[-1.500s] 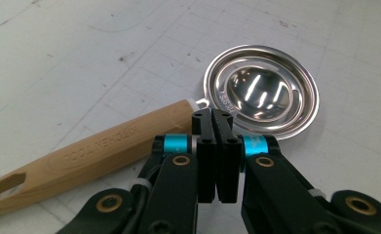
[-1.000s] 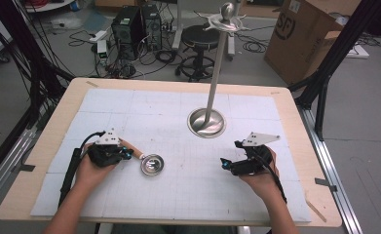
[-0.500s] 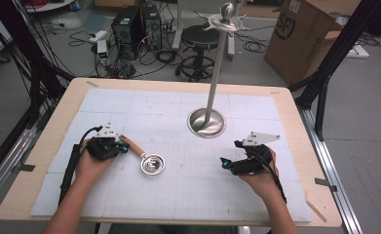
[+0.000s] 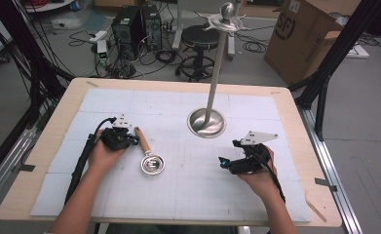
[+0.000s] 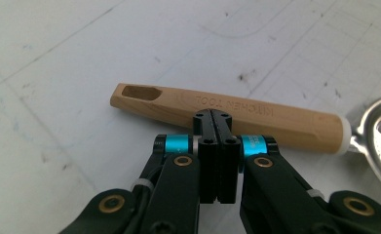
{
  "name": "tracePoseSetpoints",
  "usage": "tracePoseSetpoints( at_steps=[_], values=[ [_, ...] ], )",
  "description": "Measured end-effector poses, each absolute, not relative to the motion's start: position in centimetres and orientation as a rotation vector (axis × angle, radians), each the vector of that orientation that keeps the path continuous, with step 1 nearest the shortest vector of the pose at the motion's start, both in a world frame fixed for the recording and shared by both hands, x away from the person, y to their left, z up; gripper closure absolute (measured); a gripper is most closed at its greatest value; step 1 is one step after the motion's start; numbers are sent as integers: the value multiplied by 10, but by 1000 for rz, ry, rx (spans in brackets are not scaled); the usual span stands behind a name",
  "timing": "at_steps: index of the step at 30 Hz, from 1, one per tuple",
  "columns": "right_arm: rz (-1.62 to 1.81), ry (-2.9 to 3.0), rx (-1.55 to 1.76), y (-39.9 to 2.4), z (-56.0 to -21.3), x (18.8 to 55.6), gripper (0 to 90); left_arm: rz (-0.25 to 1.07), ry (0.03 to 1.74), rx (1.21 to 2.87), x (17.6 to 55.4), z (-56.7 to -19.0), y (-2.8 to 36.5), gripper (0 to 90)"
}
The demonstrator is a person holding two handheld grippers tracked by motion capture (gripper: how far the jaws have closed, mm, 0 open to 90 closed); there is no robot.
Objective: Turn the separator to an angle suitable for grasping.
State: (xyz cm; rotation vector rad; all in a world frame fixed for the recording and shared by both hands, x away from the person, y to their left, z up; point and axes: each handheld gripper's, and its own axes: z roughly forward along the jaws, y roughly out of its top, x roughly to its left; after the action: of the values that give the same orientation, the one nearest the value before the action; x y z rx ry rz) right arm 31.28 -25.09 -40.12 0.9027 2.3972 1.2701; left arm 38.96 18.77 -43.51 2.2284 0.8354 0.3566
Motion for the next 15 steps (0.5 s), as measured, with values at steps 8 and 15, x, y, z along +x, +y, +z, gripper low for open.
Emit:
tracePoseSetpoints(
  at_steps=[8, 15],
  values=[
    [1279, 2391, 901, -253, -400, 312, 145, 334, 796, 2238, 397, -434, 161, 896],
    [1279, 2394, 902, -254, -400, 313, 145, 330, 771, 2259, 398, -432, 150, 896]
  ],
)
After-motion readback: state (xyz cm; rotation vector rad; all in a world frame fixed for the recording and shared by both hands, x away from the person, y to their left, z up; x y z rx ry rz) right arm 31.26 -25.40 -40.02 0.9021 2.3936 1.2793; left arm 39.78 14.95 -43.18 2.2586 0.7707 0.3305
